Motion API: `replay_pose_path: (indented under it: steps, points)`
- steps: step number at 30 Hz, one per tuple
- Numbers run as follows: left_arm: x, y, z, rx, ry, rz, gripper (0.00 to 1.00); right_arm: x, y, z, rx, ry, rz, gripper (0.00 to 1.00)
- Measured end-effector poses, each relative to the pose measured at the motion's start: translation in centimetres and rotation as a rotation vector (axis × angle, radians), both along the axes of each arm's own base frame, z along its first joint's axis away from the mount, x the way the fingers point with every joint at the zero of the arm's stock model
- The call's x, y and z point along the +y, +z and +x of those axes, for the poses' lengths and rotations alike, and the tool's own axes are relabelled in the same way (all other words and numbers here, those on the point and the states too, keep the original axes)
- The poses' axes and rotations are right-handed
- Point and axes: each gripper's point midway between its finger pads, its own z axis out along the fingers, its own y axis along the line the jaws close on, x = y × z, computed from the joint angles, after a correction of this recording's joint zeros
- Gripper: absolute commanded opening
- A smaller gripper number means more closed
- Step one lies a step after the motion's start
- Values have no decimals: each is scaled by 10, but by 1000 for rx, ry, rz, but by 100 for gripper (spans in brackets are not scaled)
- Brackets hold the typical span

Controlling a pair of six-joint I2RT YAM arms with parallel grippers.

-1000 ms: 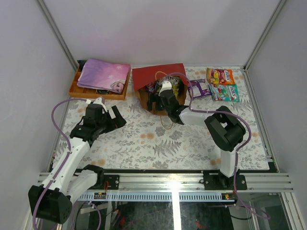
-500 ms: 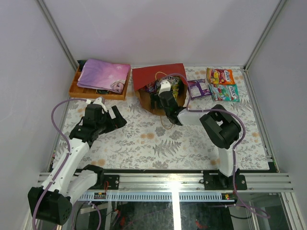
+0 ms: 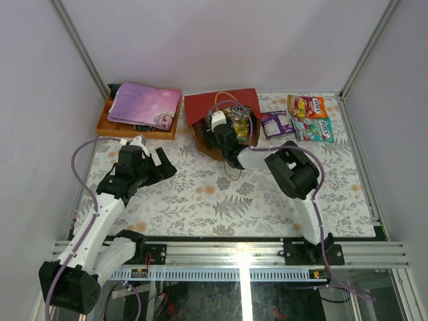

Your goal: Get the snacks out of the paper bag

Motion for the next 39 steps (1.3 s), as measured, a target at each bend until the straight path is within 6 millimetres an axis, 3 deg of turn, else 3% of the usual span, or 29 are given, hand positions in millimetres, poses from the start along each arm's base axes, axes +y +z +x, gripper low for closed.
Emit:
replay_pose_path:
  steps: [8,18,23,30,39]
  points:
    - [0,0,0,0,0,0,100,6,15,23,-37,-31,-60,76]
    - [0,0,0,0,0,1,100,-5,0,29,6,-71,-189,70]
    - [0,0,0,0,0,1,100,-11,0,29,13,-92,-221,52]
    - [0,0,0,0,0,1,100,-16,1,28,32,-111,-244,1]
    - [0,0,0,0,0,1,100,-20,-4,24,53,-128,-232,0]
